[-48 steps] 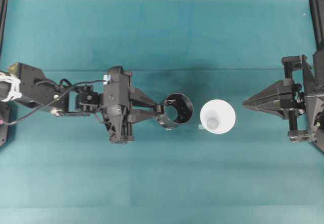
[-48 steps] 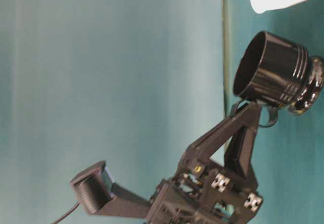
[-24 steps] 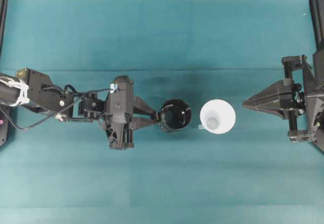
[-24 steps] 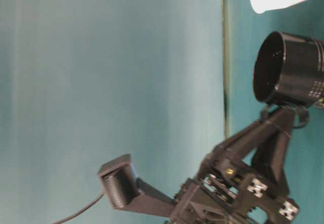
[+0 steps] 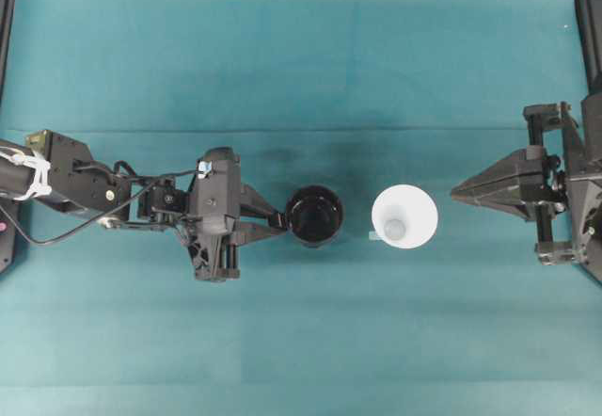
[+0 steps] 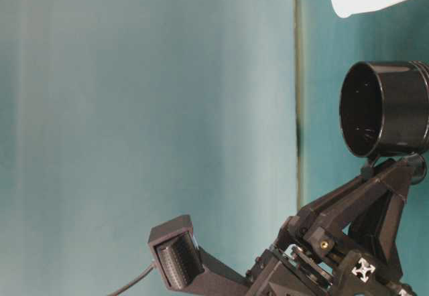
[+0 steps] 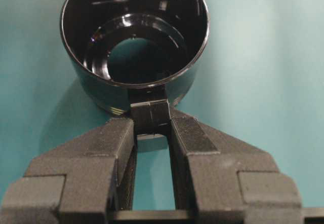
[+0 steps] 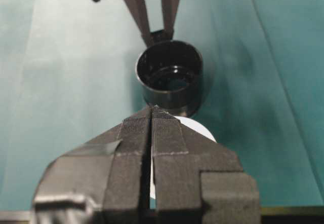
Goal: Put the paper cup into the moved cup holder.
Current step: 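Open the left gripper and pull it back from the holder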
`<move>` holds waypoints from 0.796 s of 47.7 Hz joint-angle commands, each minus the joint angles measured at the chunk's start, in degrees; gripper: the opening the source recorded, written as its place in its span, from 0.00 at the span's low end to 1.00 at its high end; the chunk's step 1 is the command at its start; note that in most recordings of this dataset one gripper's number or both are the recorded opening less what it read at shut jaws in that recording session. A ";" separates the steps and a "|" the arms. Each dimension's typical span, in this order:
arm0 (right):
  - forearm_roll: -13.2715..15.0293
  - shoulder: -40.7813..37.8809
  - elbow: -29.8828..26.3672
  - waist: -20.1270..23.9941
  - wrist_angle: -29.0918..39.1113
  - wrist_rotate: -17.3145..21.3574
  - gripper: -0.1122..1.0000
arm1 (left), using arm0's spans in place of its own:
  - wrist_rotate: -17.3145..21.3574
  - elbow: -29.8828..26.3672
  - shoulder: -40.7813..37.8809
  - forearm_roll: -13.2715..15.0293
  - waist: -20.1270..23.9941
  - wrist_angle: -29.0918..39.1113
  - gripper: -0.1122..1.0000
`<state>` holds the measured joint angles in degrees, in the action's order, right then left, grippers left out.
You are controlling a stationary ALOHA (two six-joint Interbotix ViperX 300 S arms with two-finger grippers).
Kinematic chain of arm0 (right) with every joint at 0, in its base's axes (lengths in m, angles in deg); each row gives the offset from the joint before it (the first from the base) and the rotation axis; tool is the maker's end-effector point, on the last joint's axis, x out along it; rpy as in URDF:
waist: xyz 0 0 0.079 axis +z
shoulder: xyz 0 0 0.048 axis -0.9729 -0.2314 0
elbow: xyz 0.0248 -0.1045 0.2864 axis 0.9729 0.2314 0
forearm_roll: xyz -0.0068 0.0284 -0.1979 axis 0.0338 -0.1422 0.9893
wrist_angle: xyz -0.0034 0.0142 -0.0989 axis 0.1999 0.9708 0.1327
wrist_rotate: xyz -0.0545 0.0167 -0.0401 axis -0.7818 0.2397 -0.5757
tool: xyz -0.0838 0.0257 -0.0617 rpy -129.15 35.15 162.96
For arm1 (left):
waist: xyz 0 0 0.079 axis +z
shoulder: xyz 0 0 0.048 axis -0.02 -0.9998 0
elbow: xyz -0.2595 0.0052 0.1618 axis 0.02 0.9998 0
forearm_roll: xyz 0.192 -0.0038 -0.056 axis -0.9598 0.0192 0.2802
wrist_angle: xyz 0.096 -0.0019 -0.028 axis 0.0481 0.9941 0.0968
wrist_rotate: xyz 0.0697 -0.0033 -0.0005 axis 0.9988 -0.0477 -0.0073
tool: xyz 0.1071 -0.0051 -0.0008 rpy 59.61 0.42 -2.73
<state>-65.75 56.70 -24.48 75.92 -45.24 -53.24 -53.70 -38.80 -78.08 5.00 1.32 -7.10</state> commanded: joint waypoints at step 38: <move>-0.18 -1.05 -0.97 -0.09 -0.18 0.62 0.11 | -0.26 -1.14 0.00 -0.18 -0.18 0.18 0.86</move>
<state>-65.84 55.91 -24.48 75.92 -45.24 -53.24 -53.96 -39.42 -78.52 4.91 1.32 -6.84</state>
